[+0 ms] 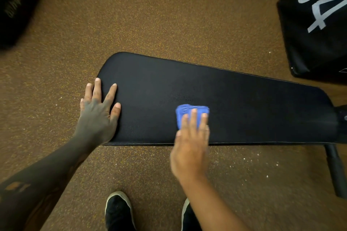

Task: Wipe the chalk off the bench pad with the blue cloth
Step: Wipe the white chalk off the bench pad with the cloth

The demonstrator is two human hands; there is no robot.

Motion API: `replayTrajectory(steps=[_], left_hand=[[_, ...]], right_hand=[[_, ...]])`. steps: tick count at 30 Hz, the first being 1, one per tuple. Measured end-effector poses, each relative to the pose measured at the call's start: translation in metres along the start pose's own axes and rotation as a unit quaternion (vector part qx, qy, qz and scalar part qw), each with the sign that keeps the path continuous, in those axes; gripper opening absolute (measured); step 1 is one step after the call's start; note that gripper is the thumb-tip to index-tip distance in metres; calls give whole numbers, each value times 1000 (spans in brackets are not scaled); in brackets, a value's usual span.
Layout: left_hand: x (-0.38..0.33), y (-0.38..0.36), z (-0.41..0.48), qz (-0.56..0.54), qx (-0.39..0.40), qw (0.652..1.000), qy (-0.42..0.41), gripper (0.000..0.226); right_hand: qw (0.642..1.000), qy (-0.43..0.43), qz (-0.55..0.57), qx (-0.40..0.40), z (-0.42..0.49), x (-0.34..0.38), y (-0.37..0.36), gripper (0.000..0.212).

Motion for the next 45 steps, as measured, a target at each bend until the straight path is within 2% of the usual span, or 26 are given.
replayTrajectory(steps=[2,3,4,7,8,11,12,15,16,20,21,23,24,25,28,29,32,33,37,38,40,41,42,43,44,45], left_hand=[[0,0,0,-1,2,1000,-2,68],[0,1,0,-2,4,1000,-3,68],[0,0,0,-3,6,1000,-4,69],[2,0,1,-3,8,1000,-5,69],[2,0,0,-3,8,1000,-6,69],[1,0,0,-6,6,1000,-8,69],[1,0,0,-7,5,1000,-7,69],[2,0,0,-7,4,1000,-8,69],[2,0,0,-6,2,1000,-8,69],[0,1,0,-12,0,1000,-6,68],[-1,1,0,-12,1,1000,-6,68],[-1,1,0,-11,0,1000,-6,67],[0,1,-1,-9,-1,1000,-6,67],[0,1,0,-8,-2,1000,-7,67],[0,1,0,-6,-3,1000,-3,67],[-1,1,0,-5,-3,1000,-2,67],[-1,2,0,-1,0,1000,-3,67],[0,2,0,0,2,1000,-2,67],[-2,1,0,-9,-5,1000,-6,63],[-2,1,0,-12,-5,1000,-6,60],[-2,3,-2,-36,-14,999,-2,59],[-1,4,-3,-52,-30,998,-3,60],[-2,6,-5,-66,-50,997,-2,61],[-1,9,-6,-92,-75,993,7,61],[2,9,-9,-133,-100,986,30,63],[6,9,-12,-184,-116,973,72,63]], right_hand=[[988,151,-27,29,-18,29,-12,54],[981,188,-36,35,-16,30,-14,54],[984,172,-42,29,-8,22,-13,54],[1000,-26,7,-13,7,-17,2,53],[999,-43,11,-7,-1,-19,1,56],[999,37,-26,0,-26,-22,-8,56],[999,31,-20,-9,-23,-31,-8,53],[995,-85,32,-45,-14,-45,-1,49],[994,-89,49,-41,-16,-35,-3,49],[999,45,15,-17,-14,0,-10,48],[999,29,16,-20,-1,-5,-8,47],[994,-86,49,-45,24,-16,3,48],[991,-114,58,-49,28,-9,5,49],[994,-90,54,-38,26,7,4,49],[992,123,-8,9,5,45,-11,49],[991,129,-10,17,13,39,-11,48],[998,-59,20,-15,37,15,-1,50],[997,-72,29,-18,35,24,0,51],[985,166,6,38,16,72,-16,51],[986,162,6,48,25,69,-15,50],[997,61,28,34,41,57,-10,49],[998,45,40,27,39,62,-8,51],[994,88,48,36,30,77,-10,55],[983,173,34,57,15,94,-15,60],[964,253,15,79,3,106,-23,63],[952,293,16,84,4,109,-25,65]])
Point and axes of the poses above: each hand's wrist, its own z-axis towards the middle knuckle, its own y-axis out of the back of the hand, x = y × z, the point moved 6 cm from there along z, towards the middle knuckle, and after that the axes turned 10 degrees about -y, right-handed, at the moved point
